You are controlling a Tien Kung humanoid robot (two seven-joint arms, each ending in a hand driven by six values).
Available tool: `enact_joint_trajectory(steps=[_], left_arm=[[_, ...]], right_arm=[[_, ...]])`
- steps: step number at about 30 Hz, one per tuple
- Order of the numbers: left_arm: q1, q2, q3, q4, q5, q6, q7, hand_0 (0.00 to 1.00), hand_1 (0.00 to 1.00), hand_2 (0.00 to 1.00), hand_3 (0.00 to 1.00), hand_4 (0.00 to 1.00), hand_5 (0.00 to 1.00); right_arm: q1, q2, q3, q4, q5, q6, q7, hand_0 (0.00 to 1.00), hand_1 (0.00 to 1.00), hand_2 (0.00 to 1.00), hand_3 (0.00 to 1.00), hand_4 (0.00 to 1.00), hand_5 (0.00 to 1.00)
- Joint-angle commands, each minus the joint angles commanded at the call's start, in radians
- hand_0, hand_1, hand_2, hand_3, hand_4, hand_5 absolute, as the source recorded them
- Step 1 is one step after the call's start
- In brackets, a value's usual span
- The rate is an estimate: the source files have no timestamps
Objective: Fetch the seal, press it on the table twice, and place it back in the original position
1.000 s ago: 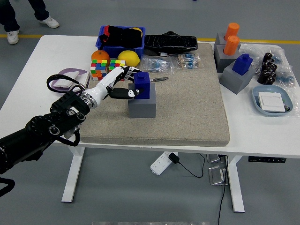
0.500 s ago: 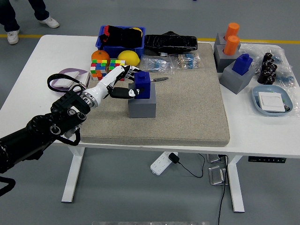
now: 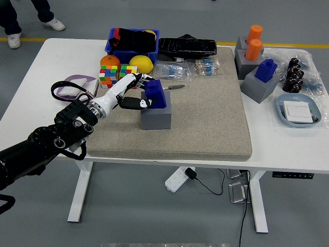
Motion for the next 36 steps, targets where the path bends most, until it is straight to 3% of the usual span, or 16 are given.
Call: enact_joint_trajectory(steps=[18,36], left_arm=[[-0.019,0.032,0.026,-0.028,0.019,-0.009,0.006,0.846,0.546,0.447,0.677,0.521,0.002],[-0.021,0.017,0.04,-0.023,0.029,-0.005,0.008,0.847,0.543,0.444,0.673,0.518,0.002]], right_arm=[[-0.003,-0.002,0.006,-0.001,-0.002,0.0,0.0,0.778,0.662,0.669,0.67,0.822,0.567],[-0.001,0.0,0.003,0.0,-0.001,-0.002,0.002,0.778,0.66,0.668,0.67,0.822,0.567]])
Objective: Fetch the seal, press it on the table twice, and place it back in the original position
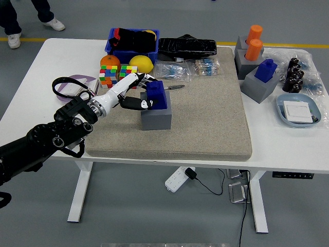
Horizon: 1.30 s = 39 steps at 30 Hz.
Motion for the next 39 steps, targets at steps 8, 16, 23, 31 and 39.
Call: enact_joint_trajectory(steps=[8,16,23,31,39], left_arm=[[-0.008,0.011,-0.001,-0.004,-0.003,0.002,-0.002,0.847,0.543,0.443,0.673,0.516,0.002],[-0.008,0.017,0.008,-0.005,-0.001,0.002,0.0,0.847,0.543,0.439,0.672,0.518,0.002],[-0.008,0.022,0.014,-0.006,-0.002,0.002,0.001,0.846,0.543,0.438,0.672,0.517,0.002],[-0.006,0.017,0.018,-0.005,0.001,0.004,0.003,0.846,0.541,0.436,0.669,0.514,0.002],[-0.011,0.006,0.024,-0.001,0.005,0.01,0.006,0.846,0.541,0.436,0.67,0.514,0.002]], right_arm=[[0.0,0.0,-0.001,0.0,0.001,0.0,0.0,0.778,0.661,0.668,0.67,0.822,0.567],[0.001,-0.001,-0.005,0.002,0.002,0.0,0.0,0.778,0.66,0.669,0.67,0.822,0.567],[-0.001,-0.003,-0.008,0.001,0.003,-0.001,0.0,0.779,0.66,0.669,0.67,0.822,0.567],[0.0,-0.001,-0.009,0.002,0.003,-0.001,0.0,0.778,0.659,0.667,0.67,0.823,0.569],[0.002,-0.002,-0.007,0.001,0.002,-0.002,0.001,0.777,0.659,0.667,0.671,0.823,0.569]])
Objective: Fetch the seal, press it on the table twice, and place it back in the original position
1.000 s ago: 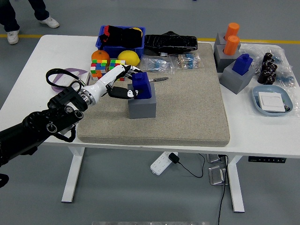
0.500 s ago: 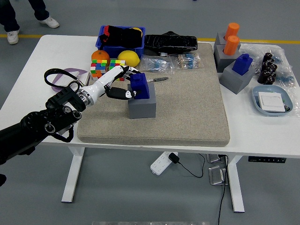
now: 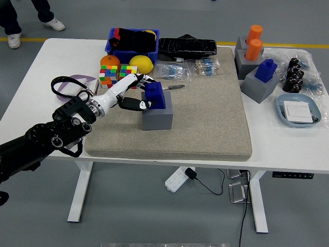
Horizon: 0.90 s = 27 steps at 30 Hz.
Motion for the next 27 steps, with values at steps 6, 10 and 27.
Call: enact_joint_trajectory(steps=[6,10,27], left_arm=[[-0.003,-0.008,0.005,0.011,-0.009,0.0,0.0,0.847,0.546,0.444,0.672,0.513,0.002],[-0.002,-0.008,0.005,0.016,-0.017,-0.001,-0.001,0.851,0.624,0.534,0.678,0.539,0.002],[0.0,-0.001,0.004,0.019,-0.026,-0.013,0.001,0.873,0.724,0.622,0.741,0.734,0.002]], right_arm=[[0.0,0.001,-0.001,0.0,0.001,0.0,0.0,0.777,0.66,0.667,0.671,0.823,0.57],[-0.001,0.001,-0.001,0.0,0.001,0.0,0.0,0.777,0.658,0.667,0.671,0.823,0.57],[-0.001,0.001,0.002,0.001,0.0,0.001,0.001,0.777,0.658,0.667,0.671,0.823,0.571]])
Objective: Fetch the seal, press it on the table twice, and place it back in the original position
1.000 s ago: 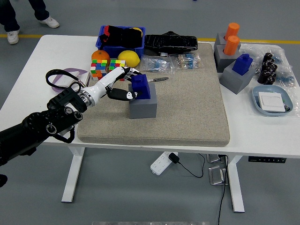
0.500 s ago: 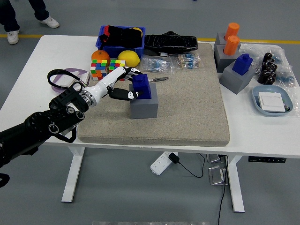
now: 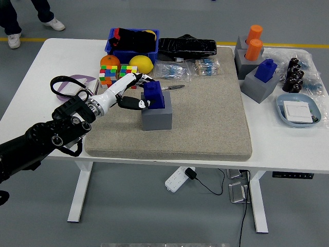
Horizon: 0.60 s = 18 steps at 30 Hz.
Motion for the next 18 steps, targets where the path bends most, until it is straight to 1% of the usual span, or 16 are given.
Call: enact_joint_trajectory(steps=[5,6,11,12,17,18], left_arm=[[0.001,0.001,0.001,0.002,-0.011,-0.014,-0.001,0.873,0.724,0.622,0.741,0.734,0.002],[0.002,0.002,0.0,0.002,-0.012,-0.016,0.0,0.884,0.759,0.689,0.774,0.801,0.002],[0.004,0.001,-0.004,0.002,-0.016,-0.022,0.001,0.884,0.759,0.689,0.774,0.801,0.002],[0.004,0.001,-0.004,0.002,-0.016,-0.023,0.001,0.895,0.784,0.71,0.783,0.852,0.002],[0.004,0.001,-0.005,0.003,-0.016,-0.023,0.002,0.895,0.784,0.71,0.783,0.852,0.002],[0.004,0.001,-0.005,0.004,-0.016,-0.024,0.002,0.9,0.81,0.739,0.793,0.878,0.002]], right_arm=[[-0.002,0.002,0.0,-0.001,0.0,0.0,-0.001,0.777,0.658,0.667,0.671,0.823,0.571],[-0.002,0.002,0.0,-0.001,0.0,0.0,-0.001,0.777,0.658,0.667,0.671,0.823,0.571],[-0.003,0.002,0.0,0.0,0.0,0.0,0.0,0.777,0.658,0.667,0.671,0.823,0.571],[-0.002,0.002,0.0,0.0,0.0,0.001,0.0,0.777,0.658,0.667,0.671,0.823,0.571],[-0.001,0.002,0.001,0.0,-0.001,0.001,0.0,0.777,0.658,0.667,0.671,0.823,0.571],[-0.001,0.002,0.002,0.0,-0.001,0.001,0.0,0.777,0.658,0.667,0.671,0.824,0.571]])
